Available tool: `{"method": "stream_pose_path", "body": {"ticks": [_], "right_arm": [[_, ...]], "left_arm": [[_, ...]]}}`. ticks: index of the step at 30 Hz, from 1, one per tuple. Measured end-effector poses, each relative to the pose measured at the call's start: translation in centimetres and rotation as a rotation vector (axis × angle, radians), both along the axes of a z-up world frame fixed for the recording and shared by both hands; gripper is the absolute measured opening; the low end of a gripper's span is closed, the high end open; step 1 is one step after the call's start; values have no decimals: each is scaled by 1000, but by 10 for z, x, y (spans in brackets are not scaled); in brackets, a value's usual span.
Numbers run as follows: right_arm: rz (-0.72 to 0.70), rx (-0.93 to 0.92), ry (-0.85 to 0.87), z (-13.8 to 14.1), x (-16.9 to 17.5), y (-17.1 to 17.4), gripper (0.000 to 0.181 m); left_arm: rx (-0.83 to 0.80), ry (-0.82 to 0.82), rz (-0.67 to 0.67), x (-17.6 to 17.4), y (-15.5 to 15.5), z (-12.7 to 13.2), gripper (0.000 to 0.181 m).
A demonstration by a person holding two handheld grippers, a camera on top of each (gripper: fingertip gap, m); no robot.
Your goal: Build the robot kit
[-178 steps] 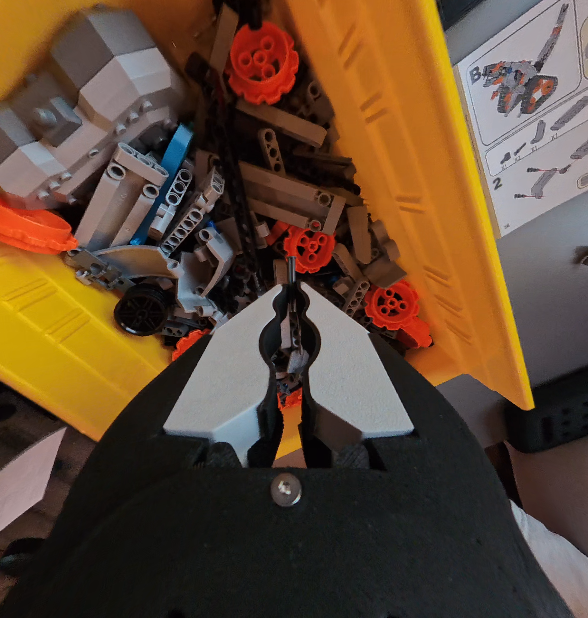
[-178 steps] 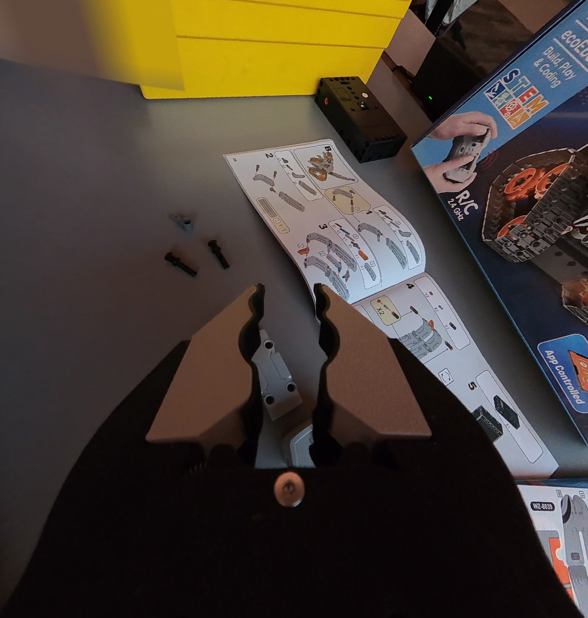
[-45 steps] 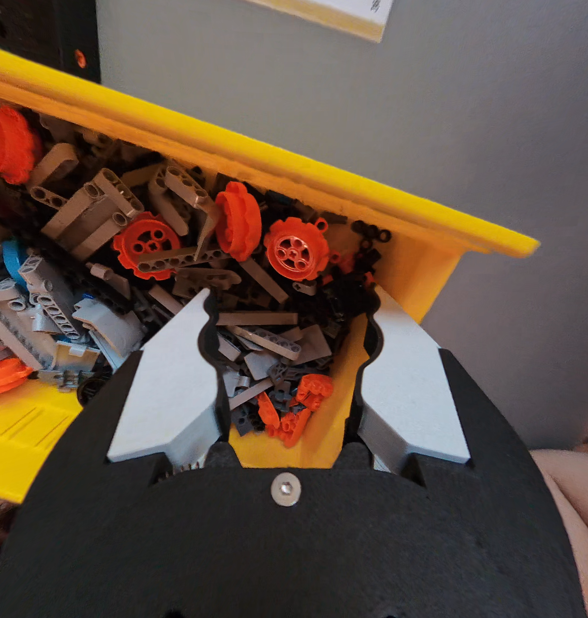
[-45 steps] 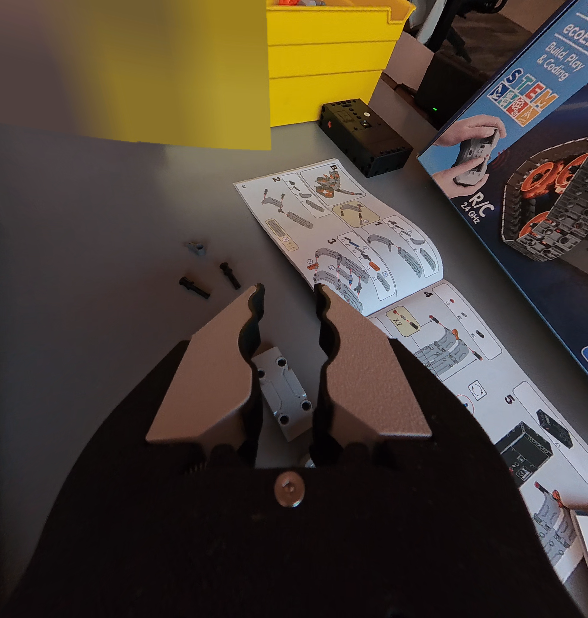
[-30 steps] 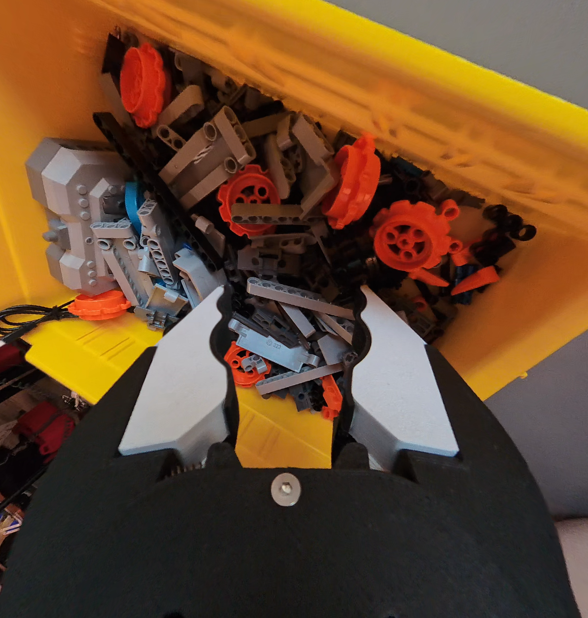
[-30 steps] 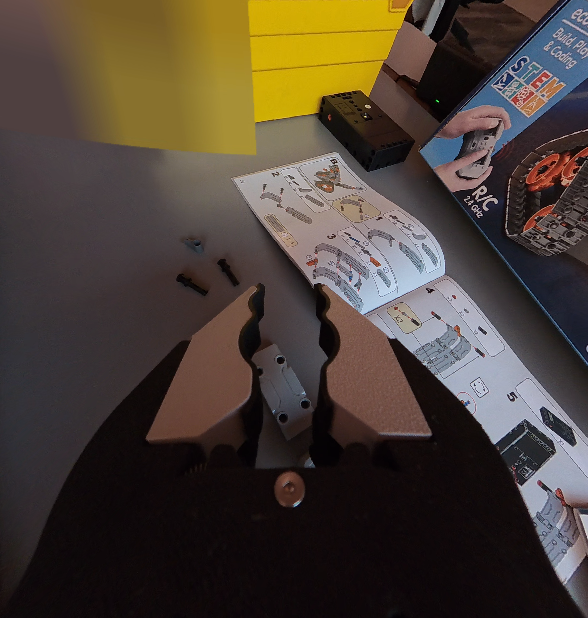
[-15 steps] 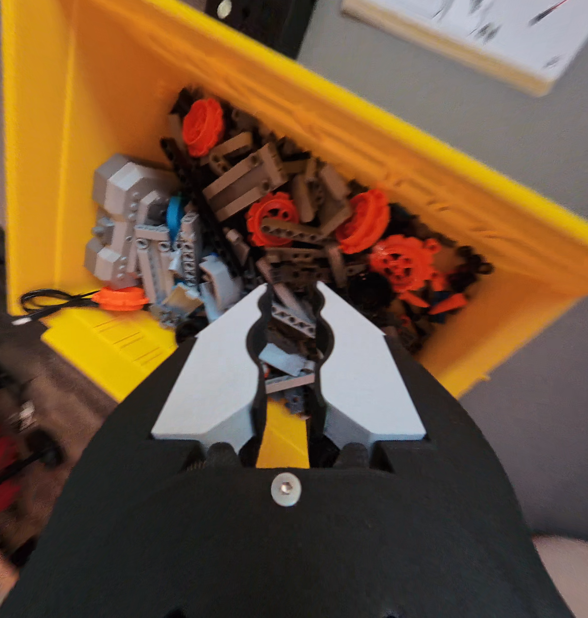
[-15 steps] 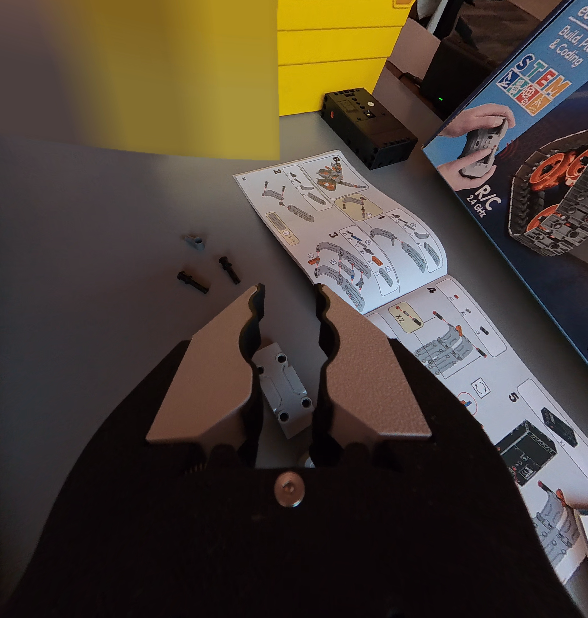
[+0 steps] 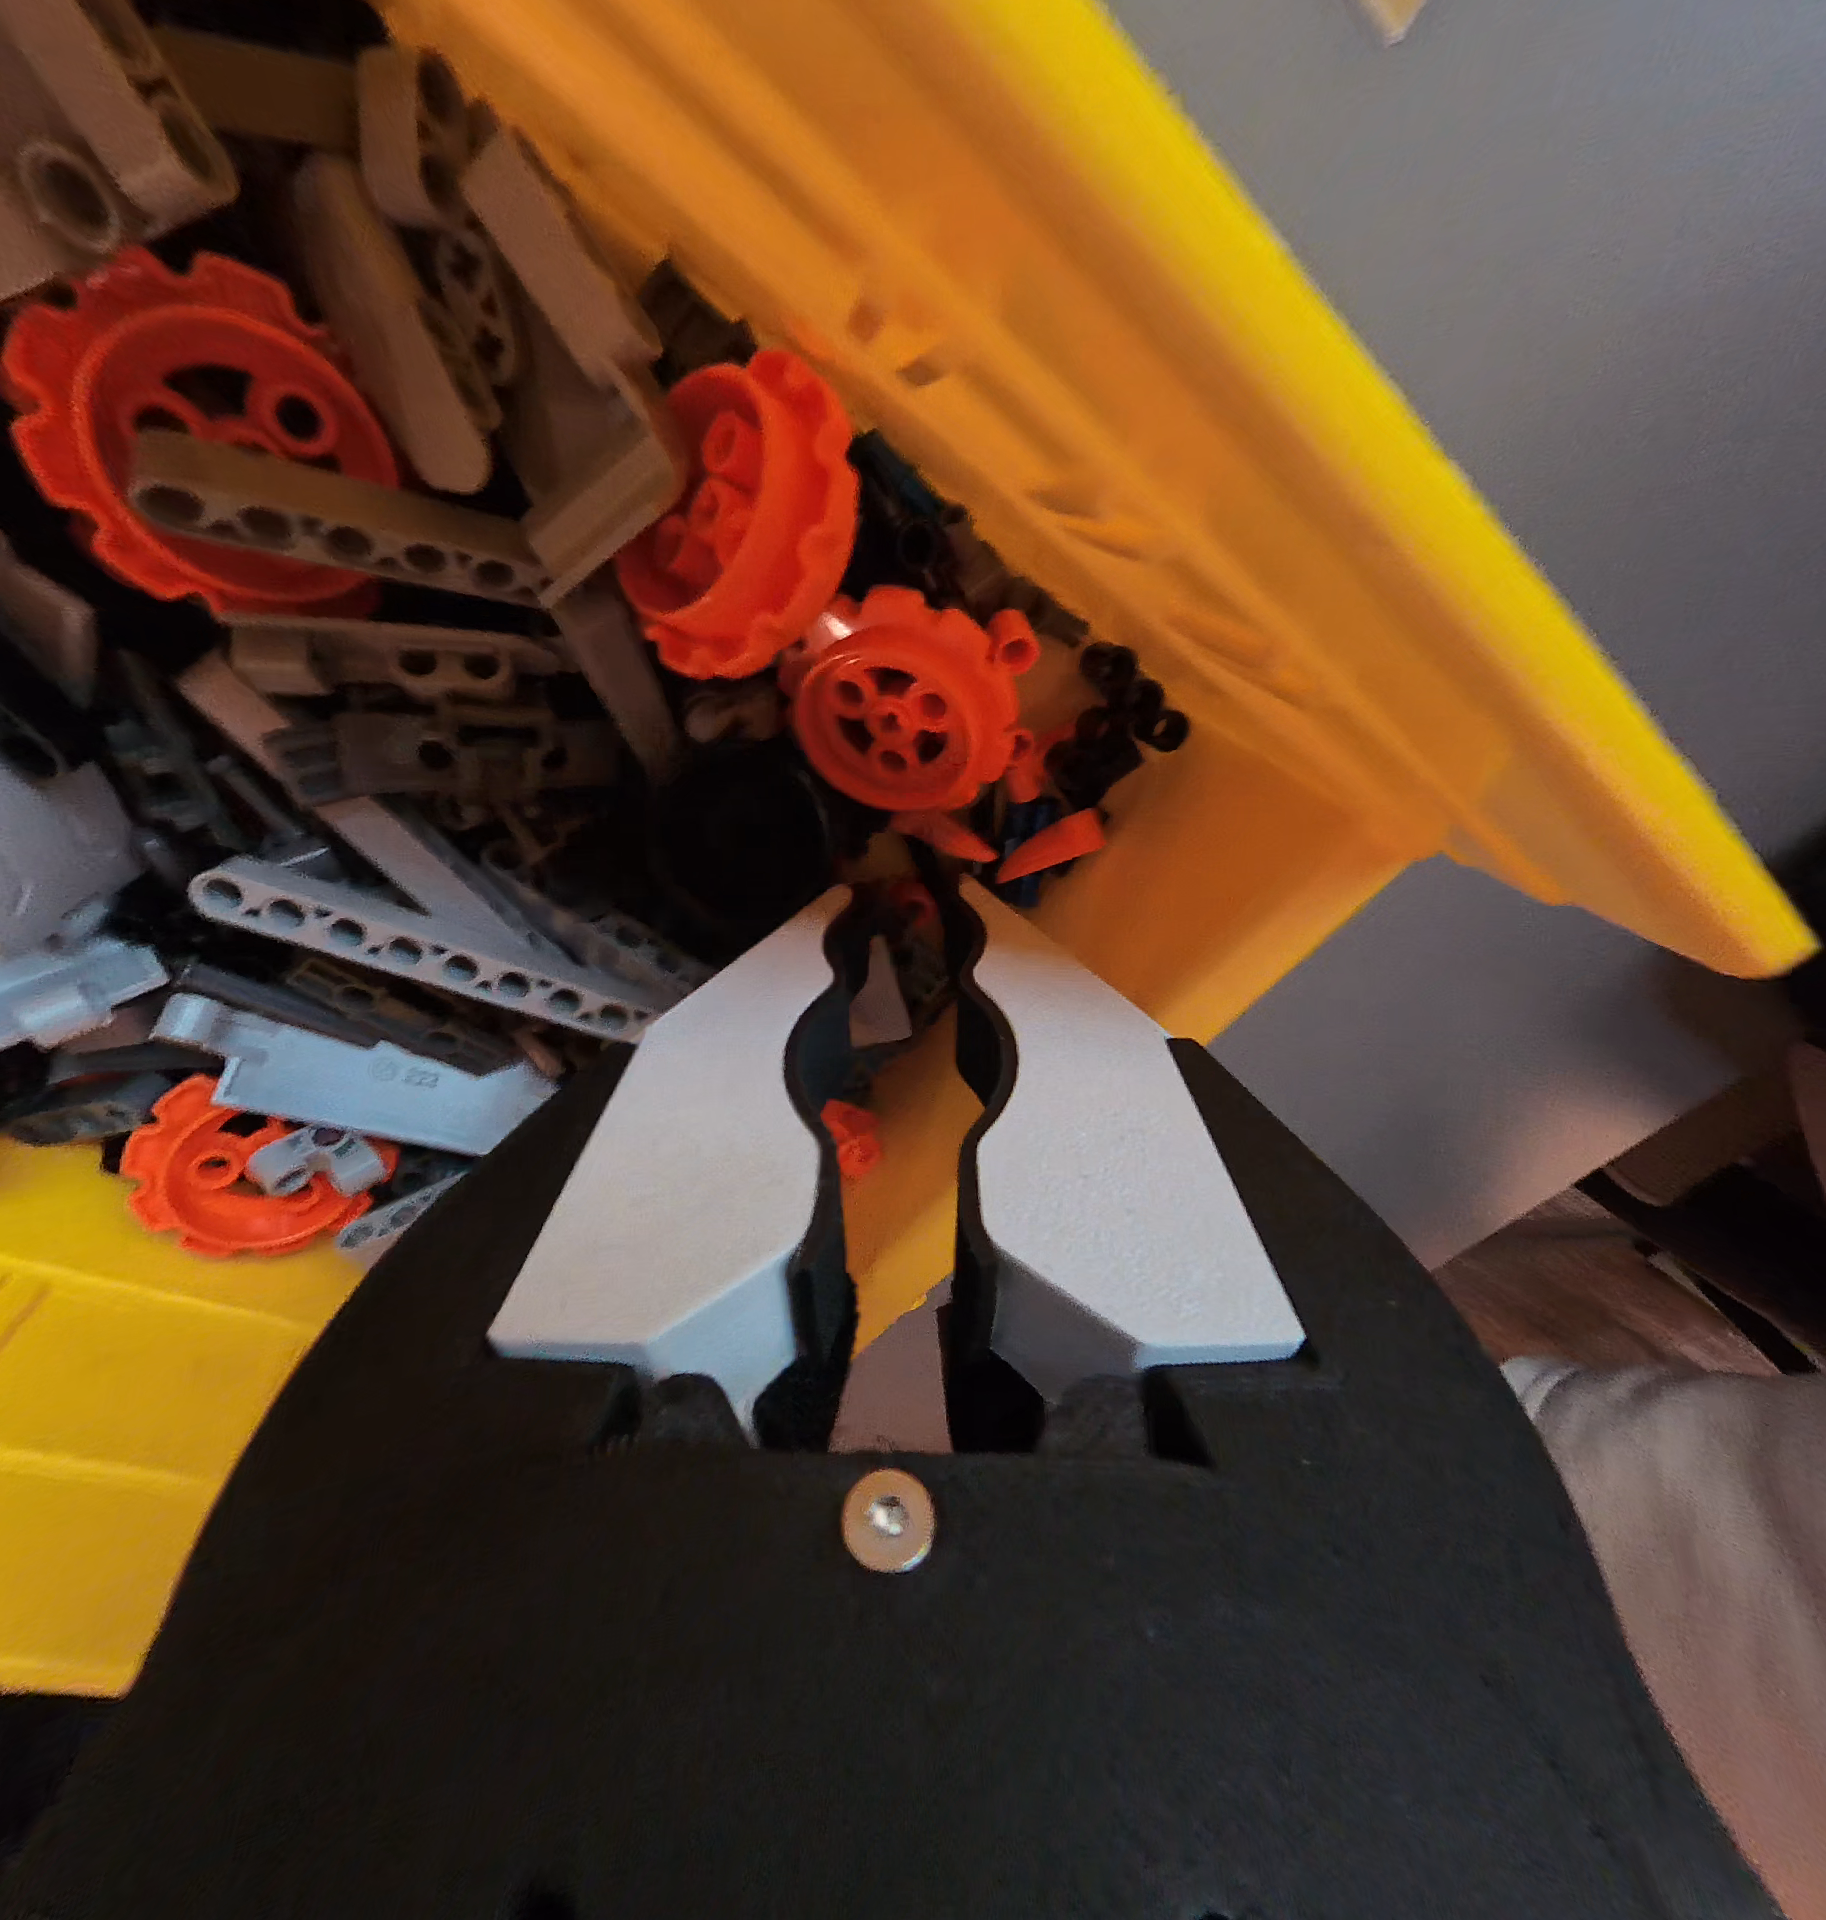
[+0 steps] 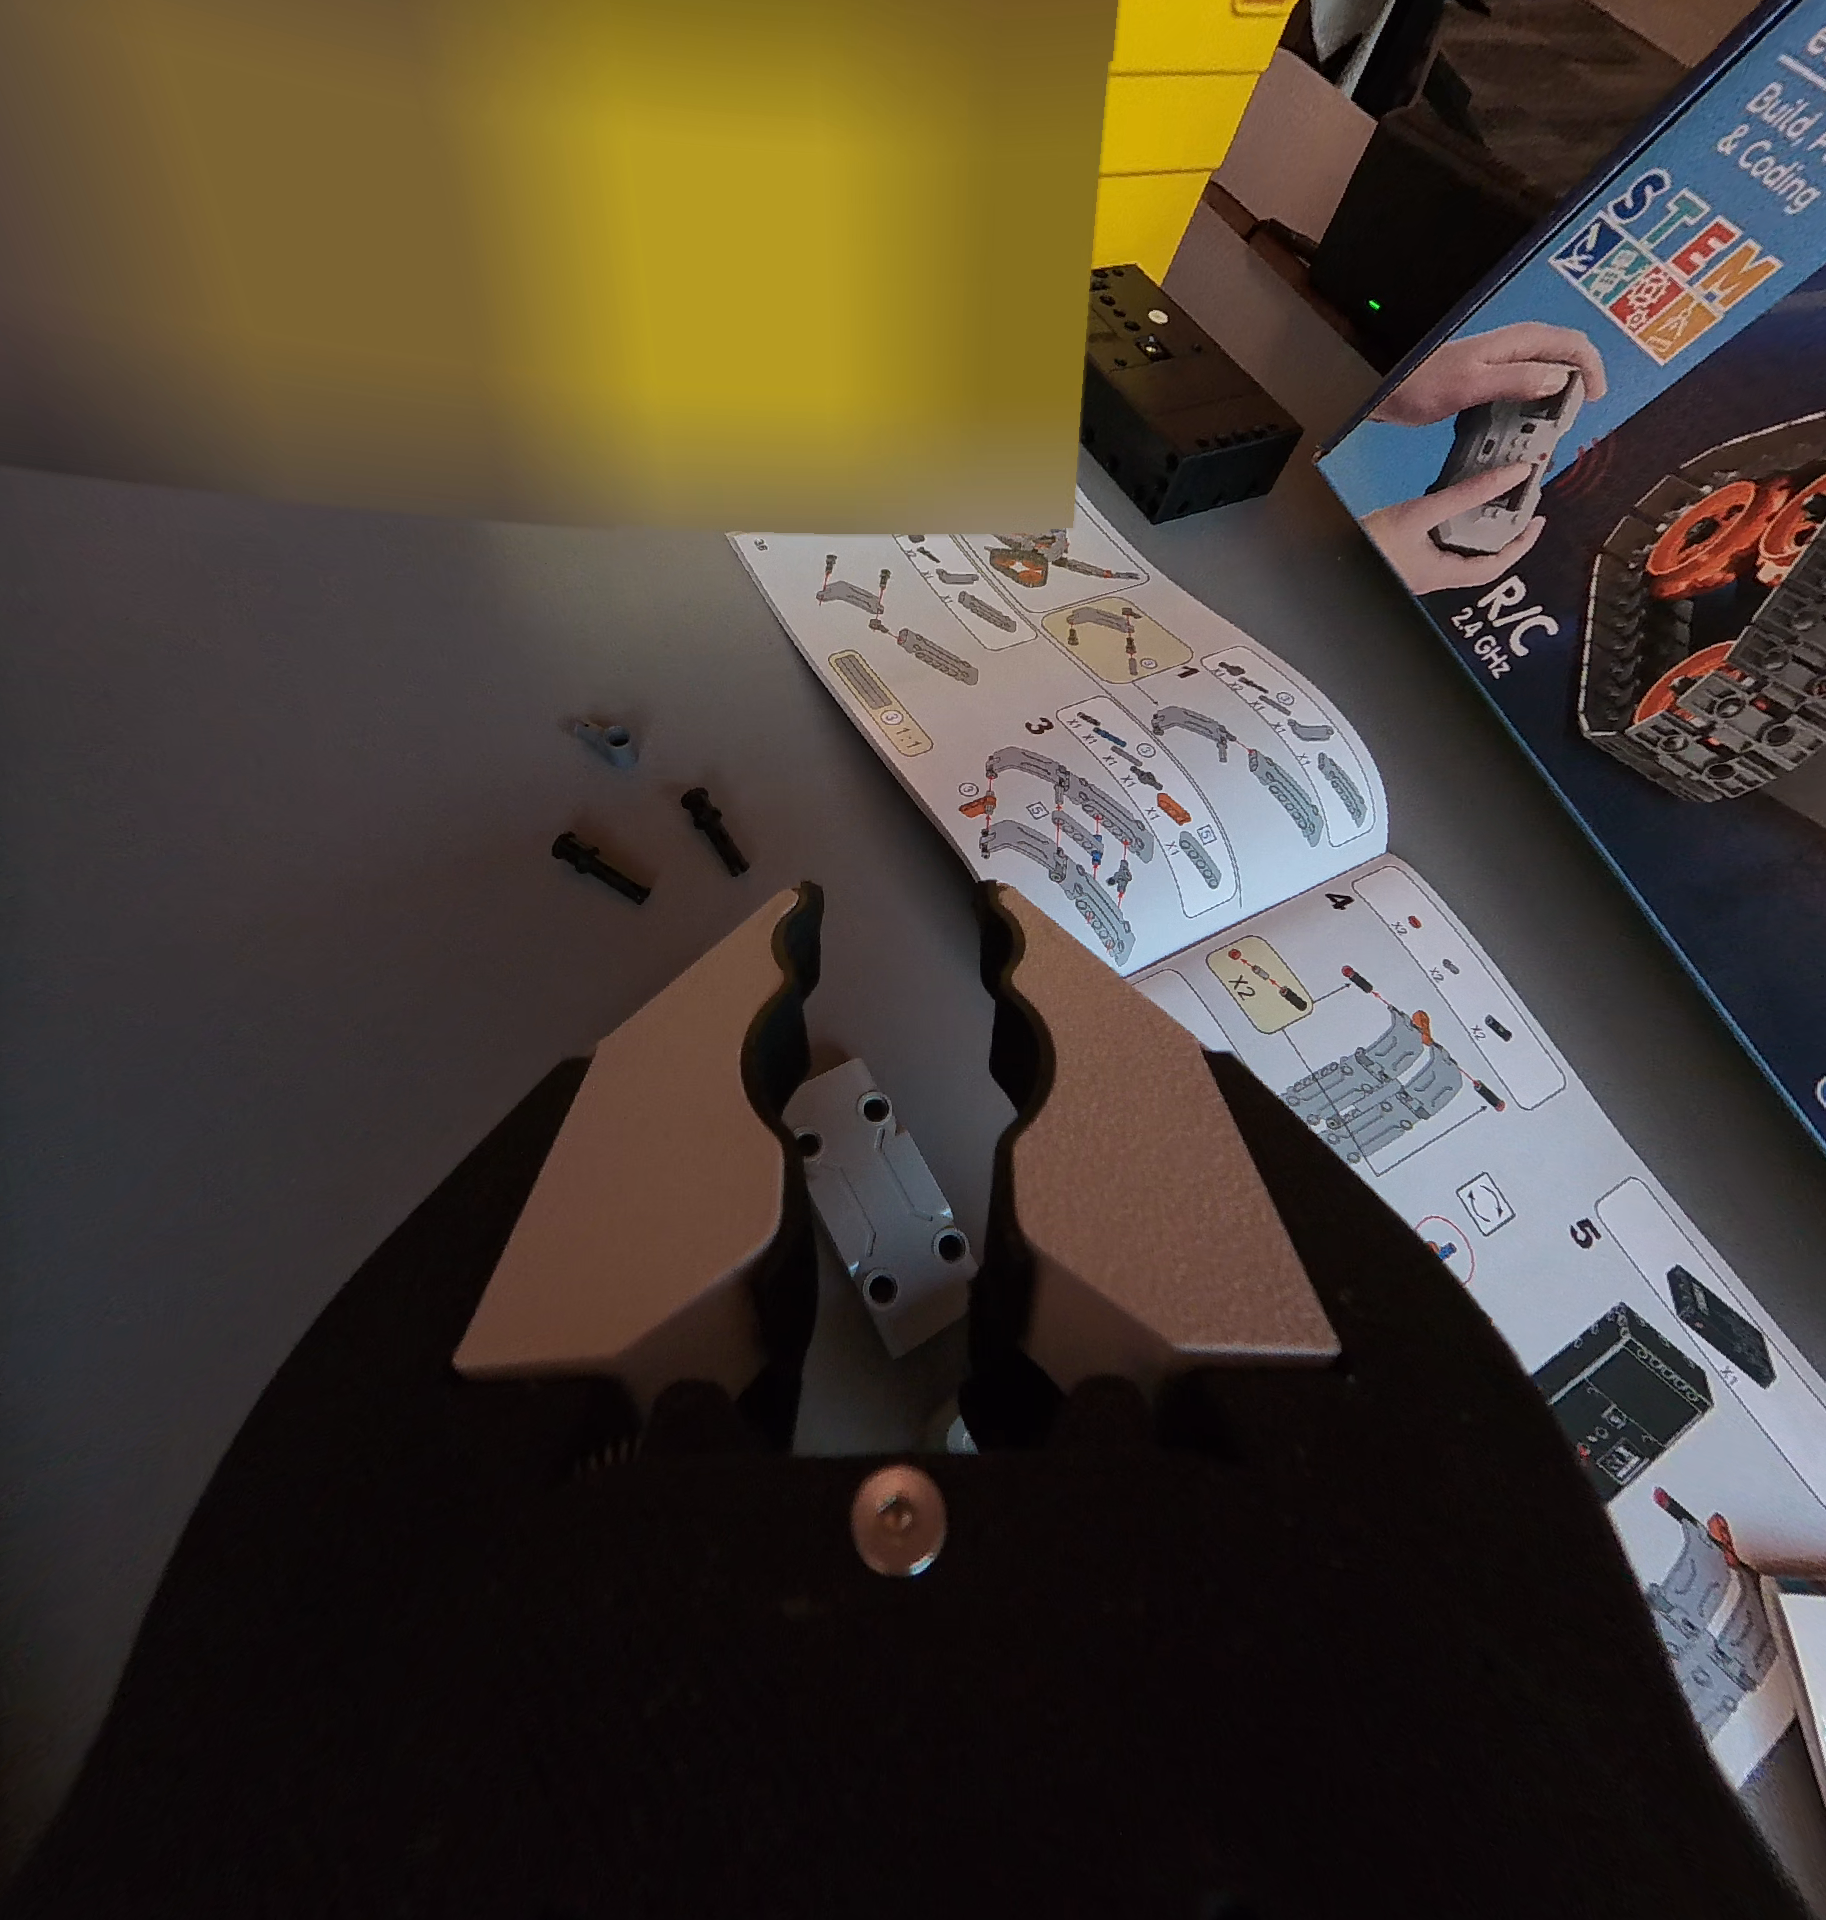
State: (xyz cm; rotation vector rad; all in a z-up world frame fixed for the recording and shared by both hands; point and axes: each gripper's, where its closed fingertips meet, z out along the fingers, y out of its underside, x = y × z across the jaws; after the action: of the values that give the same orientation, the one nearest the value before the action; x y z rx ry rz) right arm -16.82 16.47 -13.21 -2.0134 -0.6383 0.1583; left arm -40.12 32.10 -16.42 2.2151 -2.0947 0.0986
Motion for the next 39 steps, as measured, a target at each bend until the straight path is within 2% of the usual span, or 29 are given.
{"method": "stream_pose_path", "body": {"ticks": [3,12,19,39], "right_arm": [[5,7,0,2,-2,-1,29],[4,-2,-6,-1,-1,0,29],[6,1,-7,0,-1,0,29],[8,0,-10,0,-2,-1,28]], "left_arm": [[32,37,31,-5,6,-3,18],[54,65,27,-6,8,-7,12],[100,143,13,-12,6,-15,26],[83,144,-15,-12,6,-15,21]]}}
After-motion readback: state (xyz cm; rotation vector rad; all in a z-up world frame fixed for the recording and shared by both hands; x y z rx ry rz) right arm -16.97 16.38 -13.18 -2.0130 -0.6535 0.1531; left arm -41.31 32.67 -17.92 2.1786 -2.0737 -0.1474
